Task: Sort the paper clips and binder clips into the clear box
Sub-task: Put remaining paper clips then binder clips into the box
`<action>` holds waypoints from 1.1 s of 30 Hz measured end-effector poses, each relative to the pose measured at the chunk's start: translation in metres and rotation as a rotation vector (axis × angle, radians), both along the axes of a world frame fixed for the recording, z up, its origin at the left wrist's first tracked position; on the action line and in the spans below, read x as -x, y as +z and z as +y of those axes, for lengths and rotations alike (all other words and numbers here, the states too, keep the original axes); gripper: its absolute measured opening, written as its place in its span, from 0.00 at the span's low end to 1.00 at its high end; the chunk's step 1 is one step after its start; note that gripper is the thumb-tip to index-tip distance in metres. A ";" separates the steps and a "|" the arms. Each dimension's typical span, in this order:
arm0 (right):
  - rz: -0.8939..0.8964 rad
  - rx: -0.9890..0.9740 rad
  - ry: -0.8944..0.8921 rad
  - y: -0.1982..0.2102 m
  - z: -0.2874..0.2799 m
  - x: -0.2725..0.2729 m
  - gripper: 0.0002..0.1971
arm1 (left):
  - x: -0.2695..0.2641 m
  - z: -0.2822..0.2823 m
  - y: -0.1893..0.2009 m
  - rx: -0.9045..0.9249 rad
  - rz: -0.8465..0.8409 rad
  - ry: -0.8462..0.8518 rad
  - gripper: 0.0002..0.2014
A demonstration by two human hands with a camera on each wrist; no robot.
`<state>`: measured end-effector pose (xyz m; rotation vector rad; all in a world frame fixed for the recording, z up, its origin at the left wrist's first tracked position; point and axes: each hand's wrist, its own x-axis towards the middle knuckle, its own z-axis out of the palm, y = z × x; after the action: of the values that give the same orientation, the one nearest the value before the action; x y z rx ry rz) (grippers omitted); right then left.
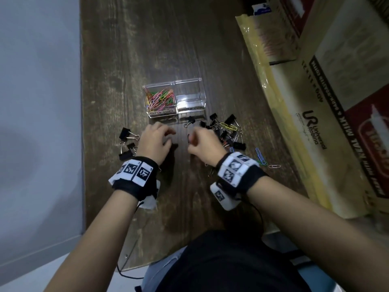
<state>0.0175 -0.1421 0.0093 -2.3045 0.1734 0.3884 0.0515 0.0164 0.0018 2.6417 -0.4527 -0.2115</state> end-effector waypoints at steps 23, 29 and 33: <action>-0.018 0.350 -0.210 -0.009 -0.100 -0.020 0.06 | -0.017 -0.038 -0.007 -0.168 -0.054 -0.068 0.14; -0.006 0.388 -0.018 -0.007 -0.106 -0.025 0.07 | -0.001 -0.041 -0.004 -0.106 -0.133 -0.177 0.19; 0.047 0.341 -0.003 -0.004 -0.109 -0.027 0.03 | 0.007 -0.072 -0.003 -0.202 -0.103 -0.307 0.18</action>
<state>0.0440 -0.2508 0.0051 -2.6299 0.2854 0.4399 0.0444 -0.0552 -0.0008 2.7762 -0.9171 -0.2265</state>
